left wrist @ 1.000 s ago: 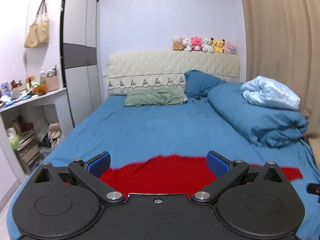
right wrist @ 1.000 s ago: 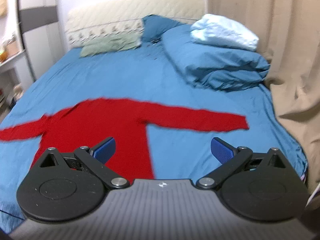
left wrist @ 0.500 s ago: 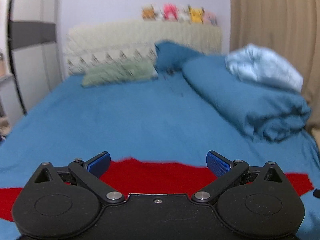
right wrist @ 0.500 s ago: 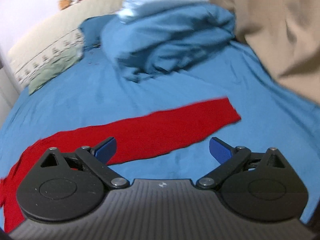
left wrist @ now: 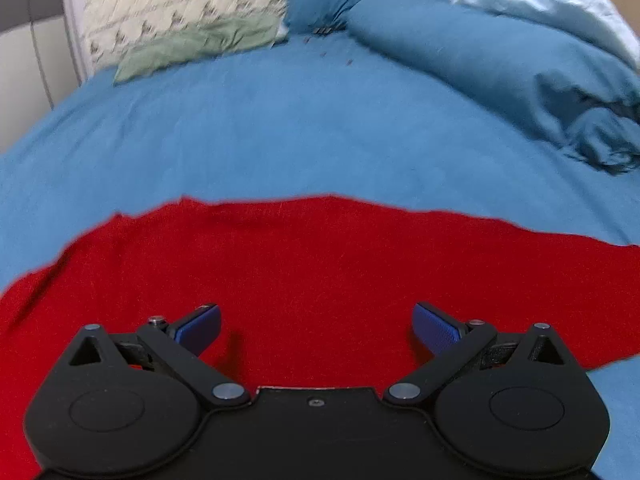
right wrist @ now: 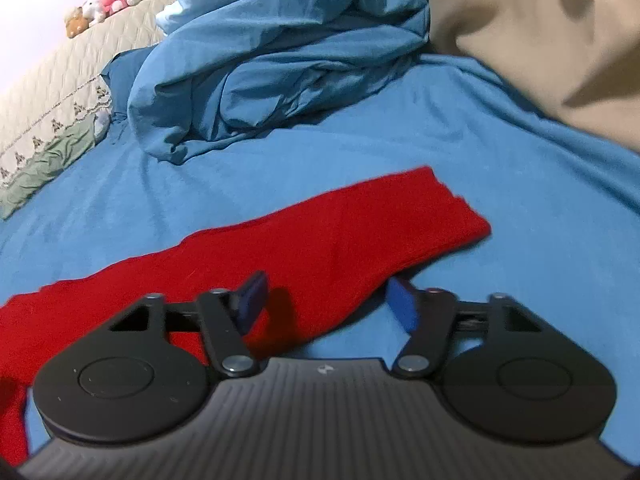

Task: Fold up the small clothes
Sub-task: 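Lower the right tool to a sweater sleeve cuff and close on it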

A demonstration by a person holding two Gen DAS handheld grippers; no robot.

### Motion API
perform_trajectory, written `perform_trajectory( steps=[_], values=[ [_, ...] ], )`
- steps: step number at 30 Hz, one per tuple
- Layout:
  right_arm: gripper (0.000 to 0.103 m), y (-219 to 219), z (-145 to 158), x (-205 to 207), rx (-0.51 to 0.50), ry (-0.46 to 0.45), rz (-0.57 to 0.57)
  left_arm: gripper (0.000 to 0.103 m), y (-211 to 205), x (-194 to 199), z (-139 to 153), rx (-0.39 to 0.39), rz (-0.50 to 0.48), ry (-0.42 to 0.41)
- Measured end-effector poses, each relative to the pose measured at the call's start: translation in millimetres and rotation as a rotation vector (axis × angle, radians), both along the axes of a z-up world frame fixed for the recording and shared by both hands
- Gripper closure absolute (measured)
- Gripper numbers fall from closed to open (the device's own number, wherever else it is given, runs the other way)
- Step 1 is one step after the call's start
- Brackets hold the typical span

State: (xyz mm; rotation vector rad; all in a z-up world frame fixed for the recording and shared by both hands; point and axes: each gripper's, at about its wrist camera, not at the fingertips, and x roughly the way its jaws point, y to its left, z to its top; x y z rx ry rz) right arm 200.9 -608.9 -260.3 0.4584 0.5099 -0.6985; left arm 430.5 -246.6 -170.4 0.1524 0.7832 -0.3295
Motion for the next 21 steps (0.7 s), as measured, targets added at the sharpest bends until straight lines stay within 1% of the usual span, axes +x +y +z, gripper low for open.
perform_trajectory(
  steps=[1, 3, 4, 6, 8, 11, 13, 15, 18, 21],
  values=[
    [0.040, -1.1, -1.5, 2.5, -0.015, 0.001, -0.003, 0.000, -1.3, 5.9, -6.1, -0.006, 0.012, 0.017],
    [0.064, -2.3, -3.2, 6.4, -0.042, 0.016, -0.015, 0.000, -0.7, 14.6, -17.2, -0.016, 0.034, 0.049],
    [0.068, -3.6, -3.5, 7.3, -0.051, 0.022, -0.027, 0.000, 0.2, 15.7, -21.3, -0.015, 0.042, 0.052],
    [0.076, -6.4, -1.5, 7.5, -0.053, 0.013, -0.032, 0.000, 0.2, 12.6, -22.9, -0.012, 0.045, 0.030],
    [0.082, -6.4, 3.0, 9.8, -0.068, 0.020, -0.027, 0.000, 0.8, 10.8, -23.7, -0.006, 0.038, 0.025],
    [0.083, -3.2, 16.6, 15.9, -0.078, 0.022, -0.001, 0.000, 4.4, 18.3, -20.4, -0.015, 0.027, 0.043],
    [0.083, 3.6, 34.6, 23.6, -0.081, -0.002, 0.031, 0.000, 10.9, 22.1, -13.6, -0.007, 0.025, 0.073],
    [0.083, 15.8, 59.2, 36.7, -0.094, -0.045, 0.080, 0.000, 24.1, 21.1, -2.4, -0.006, 0.040, 0.069],
    [0.083, 49.3, 100.4, 65.3, -0.113, -0.136, 0.194, 0.000, 56.3, 16.9, 20.5, -0.061, 0.066, 0.051],
    [0.083, 101.7, 135.6, 102.3, -0.115, -0.232, 0.337, 0.000, 94.3, 17.5, 38.6, -0.099, 0.093, 0.039]
  ],
)
